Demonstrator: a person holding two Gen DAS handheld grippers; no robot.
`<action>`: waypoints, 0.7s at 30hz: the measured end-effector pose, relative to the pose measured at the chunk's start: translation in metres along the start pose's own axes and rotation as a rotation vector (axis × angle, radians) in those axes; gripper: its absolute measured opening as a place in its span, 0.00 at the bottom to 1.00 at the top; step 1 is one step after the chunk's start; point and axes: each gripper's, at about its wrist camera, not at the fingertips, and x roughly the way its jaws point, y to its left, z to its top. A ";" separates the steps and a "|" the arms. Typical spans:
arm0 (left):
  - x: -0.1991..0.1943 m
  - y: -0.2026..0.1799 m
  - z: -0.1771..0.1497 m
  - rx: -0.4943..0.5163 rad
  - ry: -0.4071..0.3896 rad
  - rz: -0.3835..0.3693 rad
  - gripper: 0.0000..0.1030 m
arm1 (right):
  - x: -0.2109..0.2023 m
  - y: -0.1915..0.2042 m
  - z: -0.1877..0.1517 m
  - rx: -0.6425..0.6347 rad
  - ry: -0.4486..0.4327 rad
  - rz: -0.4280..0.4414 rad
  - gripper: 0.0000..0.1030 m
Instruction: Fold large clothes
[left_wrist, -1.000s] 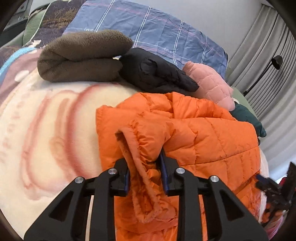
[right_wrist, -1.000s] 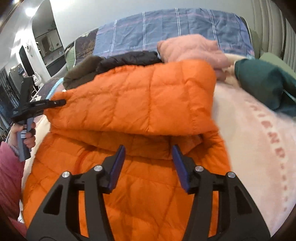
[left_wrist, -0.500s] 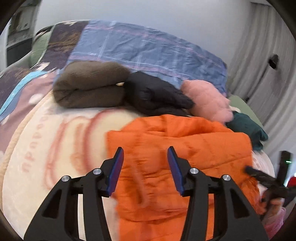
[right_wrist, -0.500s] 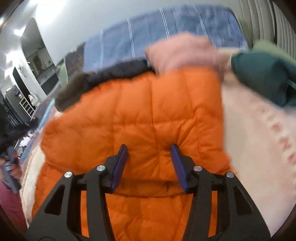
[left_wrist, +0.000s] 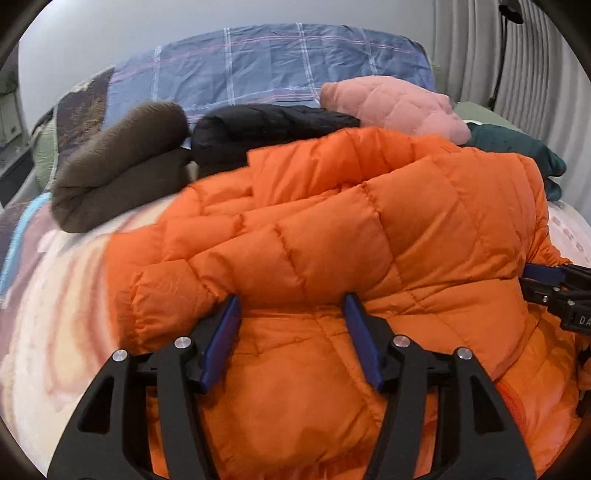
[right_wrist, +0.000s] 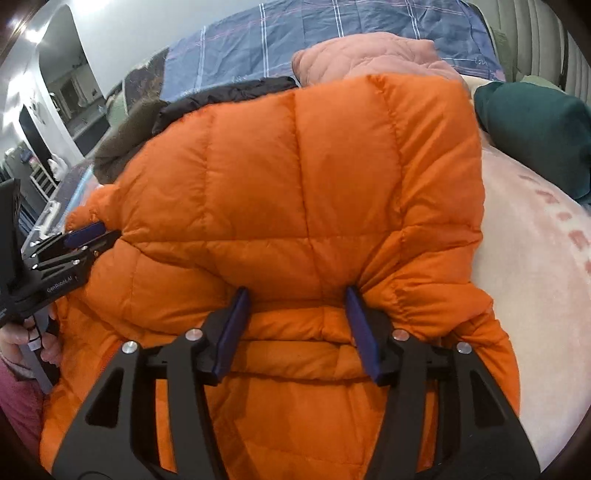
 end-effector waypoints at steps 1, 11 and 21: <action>-0.010 0.001 0.002 0.003 -0.019 -0.004 0.59 | -0.006 -0.001 0.001 0.005 -0.006 0.007 0.57; -0.013 0.004 0.048 -0.029 -0.056 -0.056 0.66 | -0.033 0.004 0.081 -0.049 -0.134 -0.091 0.67; 0.053 0.013 0.021 -0.001 0.015 0.004 0.97 | 0.064 -0.030 0.062 -0.046 -0.017 -0.270 0.74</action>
